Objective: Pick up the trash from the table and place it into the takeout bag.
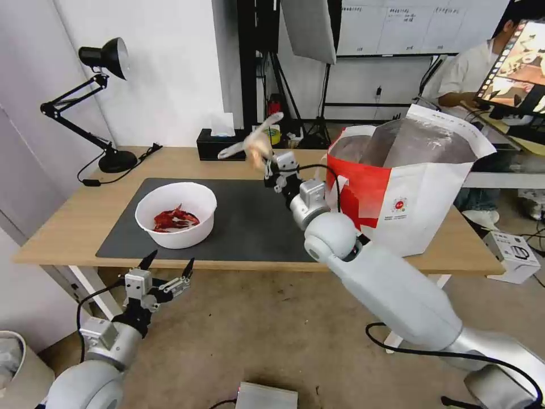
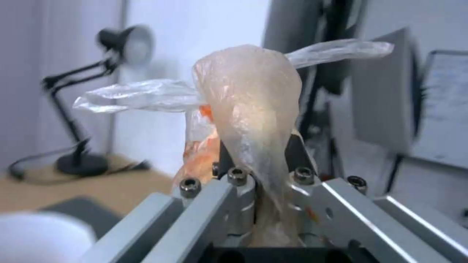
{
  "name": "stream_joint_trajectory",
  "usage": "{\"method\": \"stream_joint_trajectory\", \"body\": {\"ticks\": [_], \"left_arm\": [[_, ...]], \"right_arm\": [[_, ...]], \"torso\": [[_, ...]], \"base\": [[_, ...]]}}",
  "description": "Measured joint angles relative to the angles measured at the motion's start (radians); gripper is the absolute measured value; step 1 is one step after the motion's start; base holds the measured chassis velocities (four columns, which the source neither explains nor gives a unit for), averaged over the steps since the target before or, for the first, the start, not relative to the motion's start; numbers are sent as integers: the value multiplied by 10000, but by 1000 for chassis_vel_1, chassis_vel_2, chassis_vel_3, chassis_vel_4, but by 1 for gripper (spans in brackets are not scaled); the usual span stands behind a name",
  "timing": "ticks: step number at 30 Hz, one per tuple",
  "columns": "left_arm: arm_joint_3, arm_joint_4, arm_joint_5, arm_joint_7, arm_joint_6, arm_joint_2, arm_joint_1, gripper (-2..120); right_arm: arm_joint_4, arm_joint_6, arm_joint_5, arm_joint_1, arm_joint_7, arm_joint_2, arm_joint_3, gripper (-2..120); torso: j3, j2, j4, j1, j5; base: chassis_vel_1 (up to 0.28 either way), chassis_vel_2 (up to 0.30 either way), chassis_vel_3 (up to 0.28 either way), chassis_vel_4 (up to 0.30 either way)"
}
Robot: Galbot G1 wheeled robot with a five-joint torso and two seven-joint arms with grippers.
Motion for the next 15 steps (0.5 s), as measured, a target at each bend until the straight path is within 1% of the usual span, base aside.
{"method": "stream_joint_trajectory", "body": {"ticks": [2, 3, 5, 6, 8, 9, 12, 13, 15], "left_arm": [[-8, -49, 36, -19, 13, -68, 14, 100], [-8, -49, 36, -19, 13, -68, 14, 100], [-18, -87, 97, -24, 19, -163, 89, 100], [-18, -87, 97, -24, 19, -163, 89, 100], [-25, -103, 161, -27, 21, -227, 153, 100], [-25, -103, 161, -27, 21, -227, 153, 100], [23, -107, 221, -27, 21, -263, 159, 100], [23, -107, 221, -27, 21, -263, 159, 100], [65, -109, 239, -26, 21, -271, 152, 100]], "right_arm": [[402, -192, 33, 38, 653, -261, 408, 3], [402, -192, 33, 38, 653, -261, 408, 3], [706, -587, 294, -3, 1307, -573, 908, 3], [706, -587, 294, -3, 1307, -573, 908, 3], [884, -766, 476, -123, 1617, -987, 1342, 3], [884, -766, 476, -123, 1617, -987, 1342, 3], [1165, -991, 635, -430, 1857, -1593, 2009, 3], [1165, -991, 635, -430, 1857, -1593, 2009, 3], [1239, -1115, 650, -689, 1964, -1868, 2374, 3]], "torso": [[0, -1, -3, 0, -1], [0, -1, -3, 0, -1], [1, 0, -4, 0, 0], [1, 0, -4, 0, 0], [1, -1, -3, 0, 1], [1, -1, -3, 0, 1], [1, -1, -5, 0, 1], [1, -1, -5, 0, 1], [1, -2, -5, 1, 1]], "base": [[0, 0, 0, 0], [0, 0, 0, 0], [0, 0, 0, 0], [0, 0, 0, 0], [0, 0, 0, 0], [0, 0, 0, 0], [0, 0, 0, 0], [0, 0, 0, 0], [0, 0, 0, 0]]}}
